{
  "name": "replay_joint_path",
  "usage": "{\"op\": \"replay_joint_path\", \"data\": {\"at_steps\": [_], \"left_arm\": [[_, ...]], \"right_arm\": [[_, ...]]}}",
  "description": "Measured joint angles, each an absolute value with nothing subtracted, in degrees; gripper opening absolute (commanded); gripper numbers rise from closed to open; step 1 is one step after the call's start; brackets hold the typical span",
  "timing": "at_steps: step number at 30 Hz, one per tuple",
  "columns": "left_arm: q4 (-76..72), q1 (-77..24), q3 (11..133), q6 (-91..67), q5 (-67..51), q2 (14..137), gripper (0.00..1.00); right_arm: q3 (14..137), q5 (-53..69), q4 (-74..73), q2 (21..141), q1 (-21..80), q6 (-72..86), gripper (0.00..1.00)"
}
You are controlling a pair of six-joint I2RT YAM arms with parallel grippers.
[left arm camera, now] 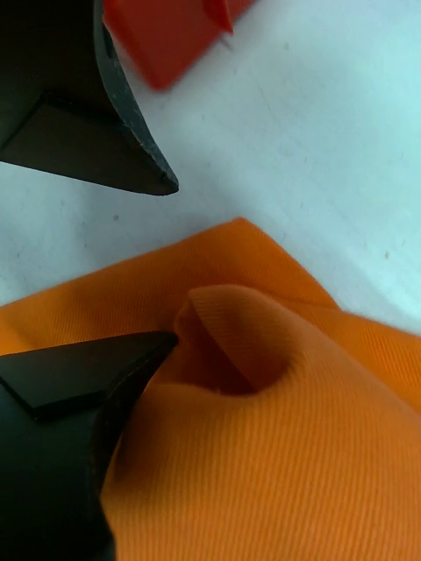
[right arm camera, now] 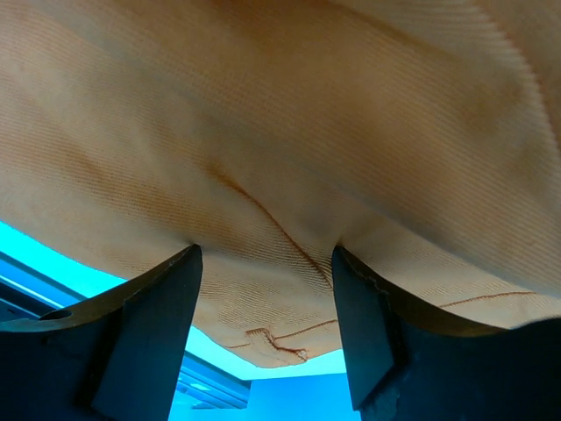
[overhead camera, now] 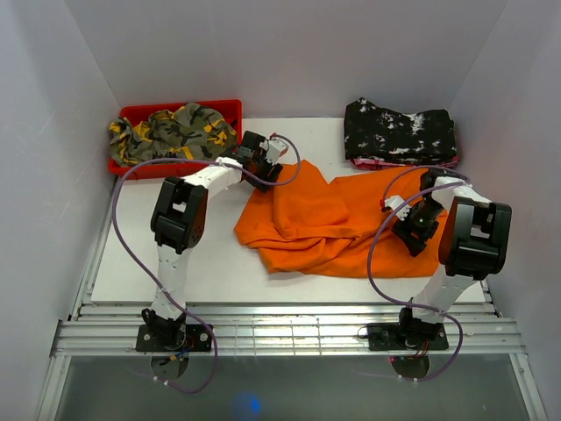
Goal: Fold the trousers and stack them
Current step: Flatten the trousers out
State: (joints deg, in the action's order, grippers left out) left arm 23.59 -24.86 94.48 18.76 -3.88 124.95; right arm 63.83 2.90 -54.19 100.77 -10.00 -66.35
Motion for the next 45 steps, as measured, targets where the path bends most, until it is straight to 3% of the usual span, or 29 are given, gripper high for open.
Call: {"op": "replay_joint_path", "data": {"at_steps": [5, 6, 13, 21, 32, 36, 37, 38, 40, 45], "left_arm": [[24.7, -24.6, 95.1, 18.5, -3.3, 125.1, 0.68], [24.9, -24.5, 94.7, 18.4, -3.4, 125.1, 0.54], [25.7, -23.7, 87.0, 18.3, -5.8, 119.9, 0.00], [35.6, -13.8, 77.3, 21.5, -7.6, 106.9, 0.00], [50.4, -0.3, 60.1, 35.7, -3.7, 77.1, 0.00], [57.9, -0.3, 52.7, 41.3, -4.7, 72.6, 0.52], [60.1, -0.3, 51.9, 42.6, -5.8, 72.3, 0.78], [62.0, -0.3, 51.7, 43.9, -7.4, 72.0, 0.90], [63.9, -0.2, 52.9, 45.1, -11.4, 70.4, 0.98], [60.6, -5.1, 71.4, 41.9, -22.2, 72.9, 0.98]], "right_arm": [[63.6, 1.7, -53.8, 101.4, -10.0, -65.7, 0.66], [63.6, 1.6, -53.8, 101.4, -10.0, -65.5, 0.66], [63.7, -0.5, -53.2, 101.8, -10.0, -64.4, 0.63], [63.9, -4.0, -52.4, 102.6, -10.0, -63.1, 0.61], [64.3, -5.2, -52.5, 103.1, -10.0, -62.5, 0.60], [65.2, -4.5, -53.6, 103.6, -10.1, -62.6, 0.62], [65.4, -4.3, -53.8, 103.6, -10.2, -62.7, 0.63], [65.7, -3.9, -54.1, 103.6, -10.3, -62.8, 0.65], [66.6, -2.1, -55.0, 103.6, -10.4, -63.3, 0.67], [69.6, 3.4, -57.7, 102.6, -10.5, -64.6, 0.71]]}}
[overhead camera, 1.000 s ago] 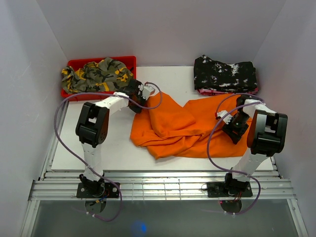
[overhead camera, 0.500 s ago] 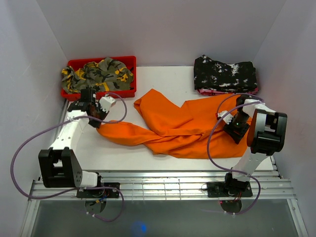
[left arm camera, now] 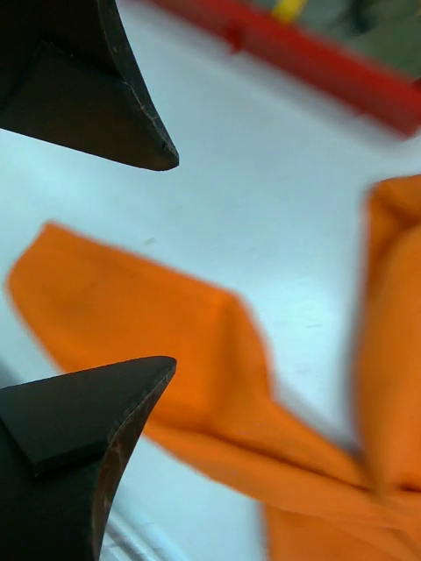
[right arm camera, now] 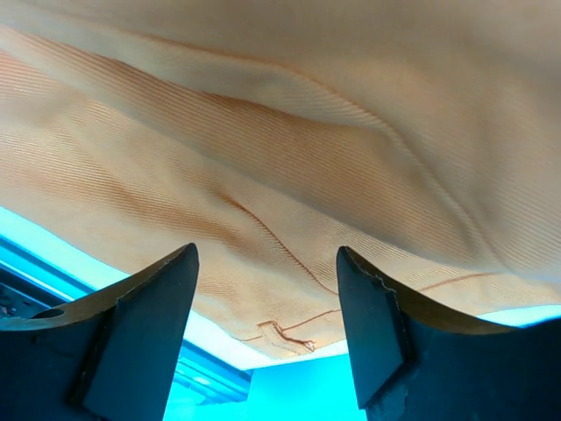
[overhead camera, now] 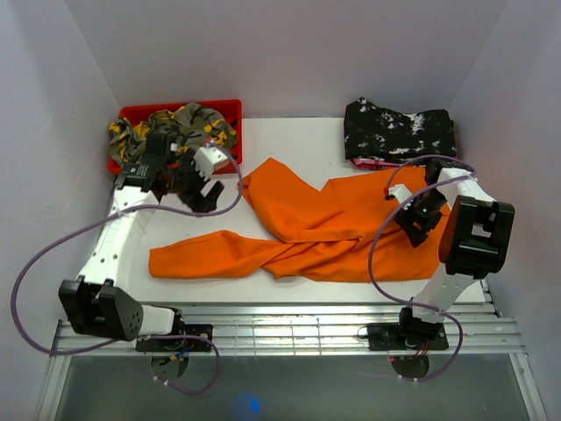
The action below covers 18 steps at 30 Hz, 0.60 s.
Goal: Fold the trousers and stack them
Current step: Flatten the trousers out
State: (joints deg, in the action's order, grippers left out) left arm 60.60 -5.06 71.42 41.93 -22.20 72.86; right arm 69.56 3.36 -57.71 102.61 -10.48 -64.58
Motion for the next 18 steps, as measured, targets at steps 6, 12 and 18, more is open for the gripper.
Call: {"op": "replay_joint_path", "data": {"at_steps": [6, 12, 18], "left_arm": [[48.2, -15.2, 93.9, 31.8, -24.1, 95.5, 0.98], [44.4, -17.6, 119.4, 23.9, -19.4, 126.8, 0.98], [45.5, -19.5, 124.7, 20.1, -14.2, 137.8, 0.98]], "right_arm": [[72.7, 7.8, -59.4, 99.0, -10.5, -64.4, 0.71], [74.6, 9.2, -59.4, 99.2, -10.5, -61.9, 0.70], [75.9, 9.6, -59.0, 101.1, -10.5, -60.3, 0.70]]}}
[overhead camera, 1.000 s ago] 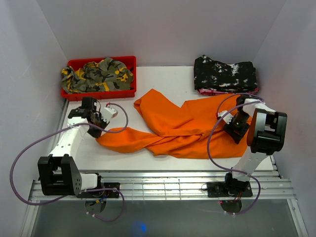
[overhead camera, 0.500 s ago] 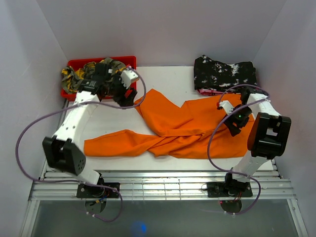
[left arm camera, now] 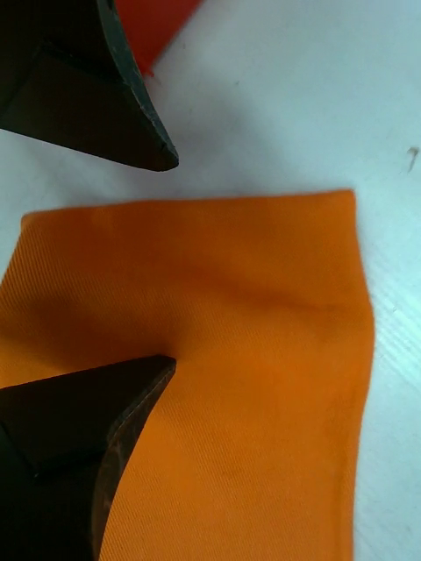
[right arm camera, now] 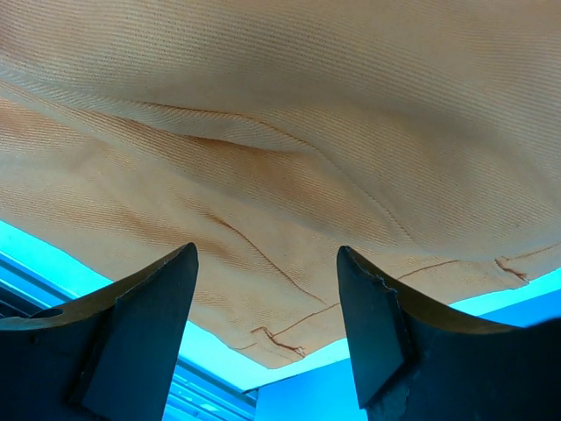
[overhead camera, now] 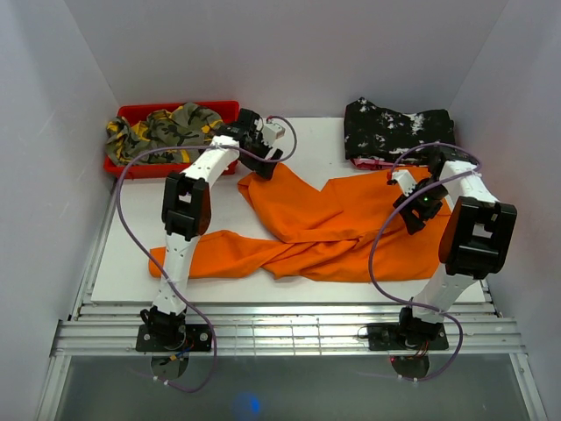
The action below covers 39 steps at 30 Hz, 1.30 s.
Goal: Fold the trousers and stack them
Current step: Flatten the trousers out
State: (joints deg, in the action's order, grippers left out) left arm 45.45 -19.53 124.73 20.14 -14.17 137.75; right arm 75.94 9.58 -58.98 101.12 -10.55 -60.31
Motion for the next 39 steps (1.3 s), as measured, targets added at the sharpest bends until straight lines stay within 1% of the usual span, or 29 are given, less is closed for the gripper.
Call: {"op": "replay_joint_path", "data": {"at_steps": [1, 2, 4, 5, 8, 9, 10, 11, 12, 17, 21, 24, 26, 27, 28, 29, 30, 31, 32, 33, 36, 39], "left_arm": [[45.8, -20.1, 124.1, 19.6, -13.3, 137.8, 0.97], [45.9, -20.5, 123.3, 19.2, -12.6, 137.8, 0.89], [45.7, -21.3, 121.5, 18.2, -11.8, 137.8, 0.83], [45.7, -21.4, 120.4, 18.1, -11.6, 137.8, 0.72], [45.1, -21.1, 117.9, 17.6, -10.9, 137.1, 0.55], [45.4, -21.0, 117.1, 17.3, -11.0, 136.6, 0.39], [45.6, -20.9, 116.7, 17.0, -11.0, 136.3, 0.29], [46.1, -20.8, 116.5, 16.9, -11.1, 136.2, 0.17], [46.3, -20.8, 116.3, 16.7, -11.4, 136.0, 0.00], [47.2, -20.6, 115.8, 15.2, -11.0, 133.8, 0.00], [46.7, -22.5, 115.9, 15.6, -7.9, 127.7, 0.00], [45.3, -27.5, 115.6, 16.5, -6.4, 120.9, 0.00], [42.5, -34.1, 113.4, 16.6, -6.7, 115.3, 0.01], [41.3, -37.9, 111.8, 16.5, -7.3, 112.8, 0.11], [40.0, -42.4, 110.0, 16.4, -8.5, 110.7, 0.23], [38.6, -46.1, 108.2, 16.5, -9.7, 109.3, 0.47], [37.1, -50.8, 105.7, 16.5, -11.6, 108.0, 0.63], [36.5, -54.2, 104.0, 16.5, -13.4, 107.7, 0.77], [36.1, -57.5, 102.4, 16.2, -15.5, 107.8, 0.86], [35.9, -60.3, 100.6, 15.8, -17.9, 108.4, 0.92], [37.2, -62.1, 97.3, 14.4, -22.5, 110.0, 0.92], [37.0, -56.6, 95.0, 13.3, -26.3, 109.7, 0.91]], "right_arm": [[76.0, 9.6, -59.0, 101.4, -10.5, -60.2, 0.70], [76.0, 9.6, -59.0, 101.6, -10.5, -60.2, 0.70], [76.0, 9.6, -58.9, 101.9, -10.5, -60.2, 0.70], [76.0, 9.5, -58.9, 102.0, -10.5, -60.2, 0.70], [76.0, 9.3, -58.8, 102.3, -10.5, -60.2, 0.70], [76.0, 9.2, -58.7, 102.5, -10.5, -60.3, 0.70], [76.0, 9.1, -58.6, 102.6, -10.5, -60.4, 0.70], [76.0, 9.1, -58.5, 102.8, -10.5, -60.4, 0.69], [76.0, 9.1, -58.5, 102.9, -10.5, -60.4, 0.69], [76.0, 9.1, -58.5, 103.2, -10.5, -60.4, 0.67], [76.0, 9.2, -58.5, 103.2, -10.6, -60.3, 0.65], [76.0, 9.7, -58.7, 103.2, -11.1, -60.0, 0.63], [76.3, 10.4, -59.2, 103.2, -11.7, -59.5, 0.63], [76.7, 10.8, -59.6, 103.2, -12.1, -59.1, 0.63], [77.3, 11.1, -60.0, 103.2, -12.7, -58.9, 0.63], [77.8, 11.4, -60.3, 103.2, -13.1, -58.8, 0.63], [78.3, 11.7, -60.5, 103.2, -13.7, -58.6, 0.63], [78.8, 12.0, -60.6, 103.3, -14.3, -58.5, 0.63], [79.2, 12.2, -60.9, 103.3, -14.9, -58.5, 0.63], [79.5, 12.3, -61.1, 103.3, -15.5, -58.5, 0.63], [79.5, 12.6, -61.9, 103.2, -17.4, -58.6, 0.63], [79.2, 12.6, -62.1, 103.2, -19.3, -59.2, 0.63]]}}
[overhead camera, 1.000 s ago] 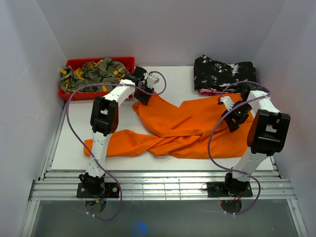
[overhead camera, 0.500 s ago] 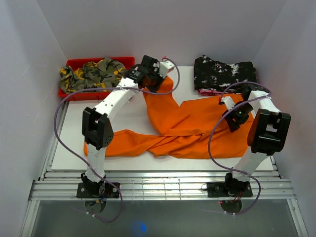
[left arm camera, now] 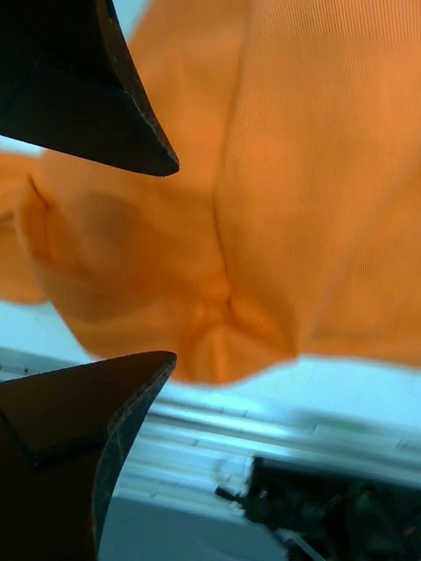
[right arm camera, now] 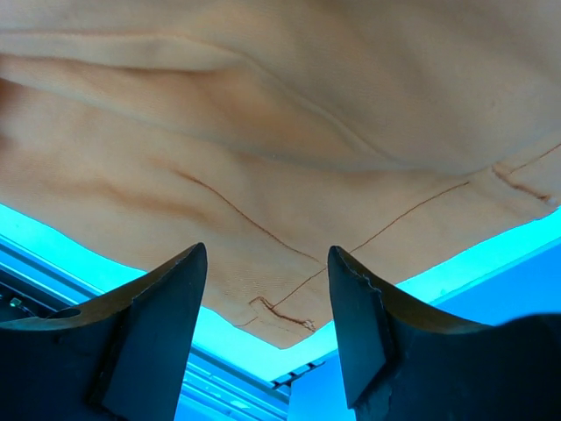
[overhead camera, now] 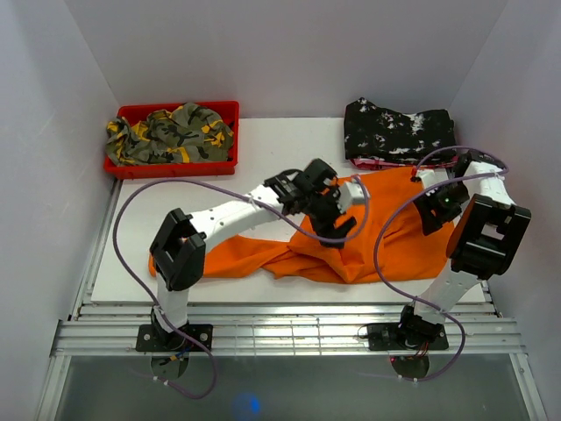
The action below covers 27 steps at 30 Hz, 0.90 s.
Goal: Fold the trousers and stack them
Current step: Flatten the trousers out
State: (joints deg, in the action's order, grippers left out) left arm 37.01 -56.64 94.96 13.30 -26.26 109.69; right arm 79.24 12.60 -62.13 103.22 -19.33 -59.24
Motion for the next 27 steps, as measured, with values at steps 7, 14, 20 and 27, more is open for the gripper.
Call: {"op": "replay_joint_path", "data": {"at_steps": [7, 14, 20, 27], "left_arm": [[38.4, -38.4, 105.5, 10.9, -27.3, 110.9, 0.98], [41.3, -38.4, 123.2, 11.5, -33.8, 119.8, 0.98], [41.3, -40.4, 128.0, 7.8, -41.3, 130.7, 0.98], [36.5, -40.7, 127.2, 3.9, -45.3, 135.2, 0.98]], "right_arm": [[74.7, 11.8, -62.0, 102.9, -21.3, -60.7, 0.63], [74.5, 10.9, -61.4, 102.9, -21.3, -60.4, 0.63], [75.0, 10.7, -61.2, 102.9, -21.5, -60.3, 0.63], [75.2, 10.7, -61.3, 103.0, -22.2, -60.3, 0.63]]}}
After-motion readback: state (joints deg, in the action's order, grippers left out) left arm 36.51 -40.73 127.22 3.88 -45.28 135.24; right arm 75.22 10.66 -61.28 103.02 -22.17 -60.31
